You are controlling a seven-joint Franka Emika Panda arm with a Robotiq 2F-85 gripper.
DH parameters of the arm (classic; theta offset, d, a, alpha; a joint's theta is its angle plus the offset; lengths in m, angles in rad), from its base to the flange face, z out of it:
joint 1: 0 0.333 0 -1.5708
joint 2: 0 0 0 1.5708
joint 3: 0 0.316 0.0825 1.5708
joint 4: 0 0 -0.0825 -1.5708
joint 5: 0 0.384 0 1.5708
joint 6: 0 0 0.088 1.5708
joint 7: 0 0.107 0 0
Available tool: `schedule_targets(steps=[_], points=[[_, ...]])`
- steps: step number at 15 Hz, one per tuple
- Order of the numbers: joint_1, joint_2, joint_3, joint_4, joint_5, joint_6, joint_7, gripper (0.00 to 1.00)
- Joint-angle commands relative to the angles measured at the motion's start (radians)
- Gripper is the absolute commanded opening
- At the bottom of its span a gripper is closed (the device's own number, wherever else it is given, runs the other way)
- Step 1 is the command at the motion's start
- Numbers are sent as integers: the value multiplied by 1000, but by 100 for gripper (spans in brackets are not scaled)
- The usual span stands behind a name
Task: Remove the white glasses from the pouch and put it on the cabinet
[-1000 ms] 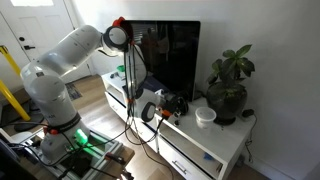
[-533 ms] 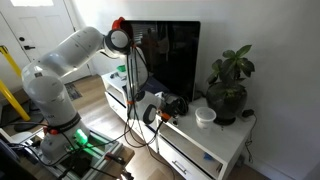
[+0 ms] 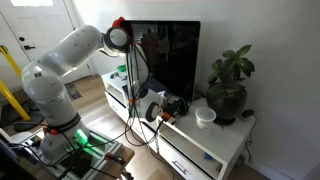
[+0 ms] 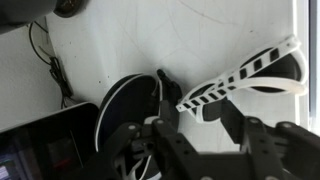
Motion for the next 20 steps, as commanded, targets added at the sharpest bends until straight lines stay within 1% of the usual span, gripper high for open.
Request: schedule_targets(steps=[1,2,3,6,9,11,13,14,15,16,18,20], points=[[-23,-81,10,-17,-78,-98,67,88],[-27,-101,16,-24,-91,-130,90,96],[-37,-136,30,-41,-114,-185,133,99],[-73,-239,79,-78,-166,-339,252,100],[-129,-377,157,-130,-215,-505,371,100],[-180,-464,225,-155,-221,-613,447,100],[-227,-547,295,-184,-193,-729,503,100],[-261,-579,338,-193,-171,-771,525,100],[-275,-606,362,-199,-133,-804,544,100],[-327,-639,422,-205,-118,-854,564,100],[-399,-685,514,-217,-45,-915,589,100],[-482,-708,613,-220,50,-940,594,100]])
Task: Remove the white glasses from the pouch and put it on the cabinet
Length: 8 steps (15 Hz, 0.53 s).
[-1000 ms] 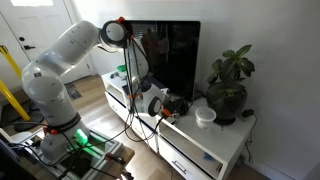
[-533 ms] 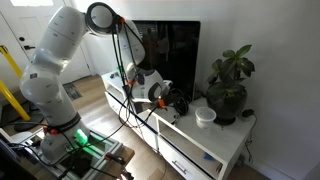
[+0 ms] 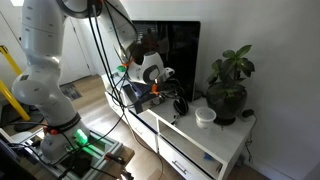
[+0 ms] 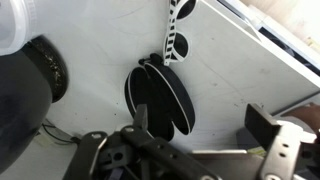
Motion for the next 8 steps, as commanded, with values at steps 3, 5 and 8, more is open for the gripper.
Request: schedule_targets(steps=[3,5,8], points=[[-206,-94,234,-38,243,-94,37,100],[-264,-97,289,-32,329,-112,47,100],[-267,-68,289,-13,348,-87,33,100]])
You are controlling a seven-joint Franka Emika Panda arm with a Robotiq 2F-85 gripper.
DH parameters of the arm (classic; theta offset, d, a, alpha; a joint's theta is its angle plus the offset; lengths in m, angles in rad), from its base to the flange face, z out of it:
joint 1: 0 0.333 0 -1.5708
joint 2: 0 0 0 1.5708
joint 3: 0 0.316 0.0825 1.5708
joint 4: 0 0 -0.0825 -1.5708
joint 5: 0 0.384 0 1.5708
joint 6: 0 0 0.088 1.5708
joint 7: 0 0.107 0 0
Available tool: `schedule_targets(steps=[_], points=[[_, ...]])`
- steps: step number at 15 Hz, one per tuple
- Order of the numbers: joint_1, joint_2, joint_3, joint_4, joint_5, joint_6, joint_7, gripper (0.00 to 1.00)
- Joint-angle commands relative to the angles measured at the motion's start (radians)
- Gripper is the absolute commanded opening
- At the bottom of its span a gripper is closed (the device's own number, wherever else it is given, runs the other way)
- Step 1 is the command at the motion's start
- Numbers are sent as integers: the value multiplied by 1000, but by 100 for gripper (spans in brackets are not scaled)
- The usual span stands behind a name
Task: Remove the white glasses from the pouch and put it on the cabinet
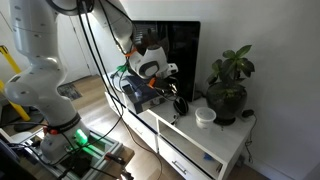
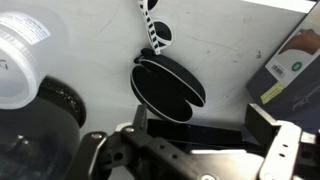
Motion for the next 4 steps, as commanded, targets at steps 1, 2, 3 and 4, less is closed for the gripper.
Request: schedule_targets(steps=[1,2,3,4], points=[[-22,-1,19,0,24,-5,1,100],[-35,-2,30,0,34,-8,4,100],[-41,-2,35,0,39,-9,6,100],[-42,-2,36,0,40,-10,10,100]])
